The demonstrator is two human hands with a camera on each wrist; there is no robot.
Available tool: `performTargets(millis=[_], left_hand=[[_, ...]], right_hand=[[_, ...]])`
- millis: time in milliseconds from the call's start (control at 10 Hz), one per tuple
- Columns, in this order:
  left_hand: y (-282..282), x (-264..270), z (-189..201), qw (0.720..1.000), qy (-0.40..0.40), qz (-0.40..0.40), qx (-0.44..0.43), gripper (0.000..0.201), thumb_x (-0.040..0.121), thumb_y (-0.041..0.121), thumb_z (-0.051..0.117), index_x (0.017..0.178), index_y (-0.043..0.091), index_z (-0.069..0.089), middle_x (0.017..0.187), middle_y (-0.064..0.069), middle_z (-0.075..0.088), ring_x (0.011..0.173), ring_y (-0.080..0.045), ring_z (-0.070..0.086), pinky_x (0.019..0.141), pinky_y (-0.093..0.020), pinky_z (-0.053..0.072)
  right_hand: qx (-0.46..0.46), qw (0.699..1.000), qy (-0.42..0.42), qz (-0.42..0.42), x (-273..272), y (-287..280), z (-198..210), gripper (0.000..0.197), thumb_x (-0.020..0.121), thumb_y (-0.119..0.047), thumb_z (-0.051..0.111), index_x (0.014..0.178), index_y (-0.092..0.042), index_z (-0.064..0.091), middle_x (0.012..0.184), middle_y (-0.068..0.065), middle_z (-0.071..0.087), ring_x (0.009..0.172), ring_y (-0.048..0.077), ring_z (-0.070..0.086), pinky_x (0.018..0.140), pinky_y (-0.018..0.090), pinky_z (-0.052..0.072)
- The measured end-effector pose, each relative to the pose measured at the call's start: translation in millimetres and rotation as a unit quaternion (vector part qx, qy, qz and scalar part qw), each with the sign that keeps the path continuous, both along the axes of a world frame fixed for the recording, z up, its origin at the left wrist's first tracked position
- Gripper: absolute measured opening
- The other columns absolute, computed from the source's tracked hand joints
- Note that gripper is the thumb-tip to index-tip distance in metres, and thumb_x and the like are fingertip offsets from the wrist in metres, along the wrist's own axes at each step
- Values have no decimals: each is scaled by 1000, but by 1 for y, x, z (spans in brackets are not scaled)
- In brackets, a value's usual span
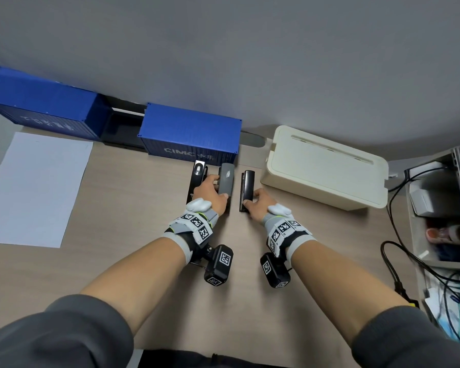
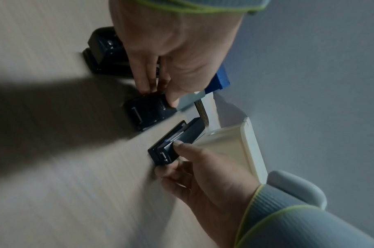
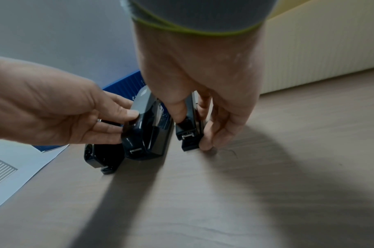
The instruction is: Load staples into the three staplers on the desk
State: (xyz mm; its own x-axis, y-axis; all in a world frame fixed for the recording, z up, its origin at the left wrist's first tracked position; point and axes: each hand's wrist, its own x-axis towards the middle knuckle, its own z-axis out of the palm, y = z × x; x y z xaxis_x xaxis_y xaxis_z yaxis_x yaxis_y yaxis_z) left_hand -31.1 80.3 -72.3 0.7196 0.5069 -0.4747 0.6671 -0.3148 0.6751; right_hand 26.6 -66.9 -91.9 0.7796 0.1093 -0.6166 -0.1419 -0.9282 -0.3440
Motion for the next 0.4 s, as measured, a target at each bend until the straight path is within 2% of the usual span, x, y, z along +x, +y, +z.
performTargets(millis=[100, 200, 300, 400], left_hand=[[-1, 1, 2, 1000, 1, 1, 9, 53, 86, 13, 71, 136, 21, 56, 122, -9, 68, 106, -30, 65, 81, -28, 46], [-6, -1, 13, 1000, 7, 0, 14, 53, 88, 12, 68, 138, 20, 53, 126, -10, 66, 108, -31, 64, 79, -28, 44], [-10, -7, 25, 1000, 10, 3, 12, 56, 87, 14, 68, 140, 17, 51, 129, -11, 65, 112, -32, 62, 87, -31, 47], [-9, -9, 48, 1000, -3, 9, 1, 55, 86, 21, 69, 138, 17, 52, 130, -9, 65, 115, -30, 61, 97, -33, 47]], right_hand=[[4, 1000, -3, -7, -3, -3, 8, 42, 81, -53, 54, 114, -27, 52, 99, -1, 69, 91, 25, 66, 83, 33, 50], [21, 1000, 7, -14, -5, -9, 14, 50, 76, -58, 53, 115, -27, 52, 103, -2, 68, 94, 24, 65, 88, 35, 50], [53, 998, 35, -16, -3, -20, 1, 48, 65, -63, 54, 102, -32, 53, 97, 0, 72, 92, 24, 67, 88, 39, 52], [107, 994, 25, -4, 1, -19, 21, 28, 66, -54, 62, 75, -28, 58, 83, 4, 72, 81, 26, 69, 85, 43, 56]])
